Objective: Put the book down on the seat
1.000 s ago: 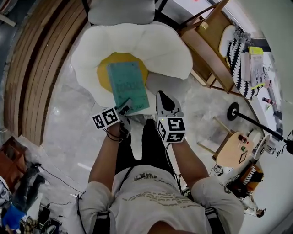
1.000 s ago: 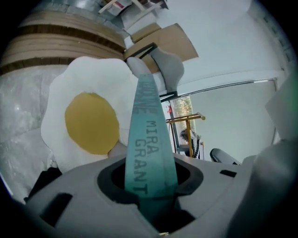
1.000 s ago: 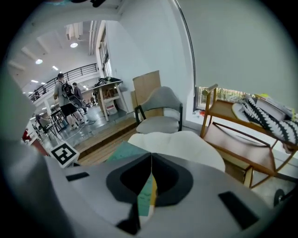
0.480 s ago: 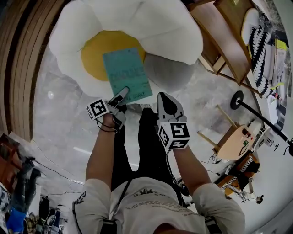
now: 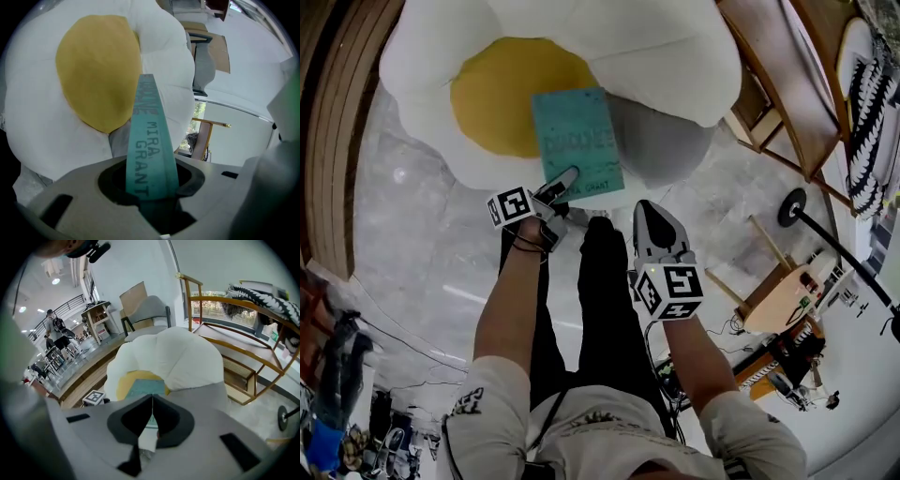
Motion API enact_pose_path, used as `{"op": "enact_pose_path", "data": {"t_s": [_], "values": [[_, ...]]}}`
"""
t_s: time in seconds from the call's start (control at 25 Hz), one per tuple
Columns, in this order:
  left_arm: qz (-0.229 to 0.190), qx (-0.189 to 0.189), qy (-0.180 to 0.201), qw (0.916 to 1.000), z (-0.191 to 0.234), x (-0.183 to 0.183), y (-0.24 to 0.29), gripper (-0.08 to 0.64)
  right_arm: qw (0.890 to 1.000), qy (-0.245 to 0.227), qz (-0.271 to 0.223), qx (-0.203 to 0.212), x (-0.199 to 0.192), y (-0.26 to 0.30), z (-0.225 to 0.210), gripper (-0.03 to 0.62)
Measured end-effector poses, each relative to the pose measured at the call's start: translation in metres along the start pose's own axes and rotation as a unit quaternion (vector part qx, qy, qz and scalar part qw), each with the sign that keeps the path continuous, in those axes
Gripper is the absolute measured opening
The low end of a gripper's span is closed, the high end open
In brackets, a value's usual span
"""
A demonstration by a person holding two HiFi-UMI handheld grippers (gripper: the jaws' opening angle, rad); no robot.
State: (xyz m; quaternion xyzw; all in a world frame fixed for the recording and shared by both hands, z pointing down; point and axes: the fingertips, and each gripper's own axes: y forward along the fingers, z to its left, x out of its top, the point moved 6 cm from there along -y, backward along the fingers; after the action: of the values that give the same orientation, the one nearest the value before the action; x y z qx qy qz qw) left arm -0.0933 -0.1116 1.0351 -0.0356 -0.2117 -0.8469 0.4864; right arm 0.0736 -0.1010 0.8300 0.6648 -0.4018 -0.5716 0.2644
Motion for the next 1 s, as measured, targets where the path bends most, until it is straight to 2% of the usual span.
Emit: {"op": "enact_pose_path", "data": {"t_s": [0.12, 0.24, 0.52, 0.68, 0.88, 1.0], "values": [[-0.006, 0.017, 0.009, 0.9998, 0.014, 0.005, 0.005, 0.166, 1.000, 0.008, 0.001, 0.001, -0.005, 0.000, -0.009, 0.028], [-0.006, 0.025, -0.001, 0.9997, 0.022, 0.007, 0.008, 0.167, 1.000, 0.014, 0.004, -0.001, -0.012, 0.000, -0.016, 0.028], [-0.003, 0.024, -0.012, 0.9996, 0.028, -0.006, 0.016, 0.172, 0.999, 0.039, 0.011, 0.003, -0.023, 0.008, -0.016, 0.028], [0.015, 0.064, 0.007, 0.9978, 0.044, -0.017, 0.022, 0.180, 0.999, 0.055, 0.002, 0.001, -0.018, 0.014, -0.022, 0.028], [0.020, 0.094, 0.004, 0.9953, 0.068, -0.022, 0.023, 0.194, 0.998, 0.062, 0.009, -0.006, -0.025, 0.019, -0.032, 0.028], [0.021, 0.123, 0.024, 0.9919, 0.085, -0.021, 0.021, 0.234, 0.998, 0.067, 0.016, -0.008, -0.035, 0.019, -0.039, 0.028]]}}
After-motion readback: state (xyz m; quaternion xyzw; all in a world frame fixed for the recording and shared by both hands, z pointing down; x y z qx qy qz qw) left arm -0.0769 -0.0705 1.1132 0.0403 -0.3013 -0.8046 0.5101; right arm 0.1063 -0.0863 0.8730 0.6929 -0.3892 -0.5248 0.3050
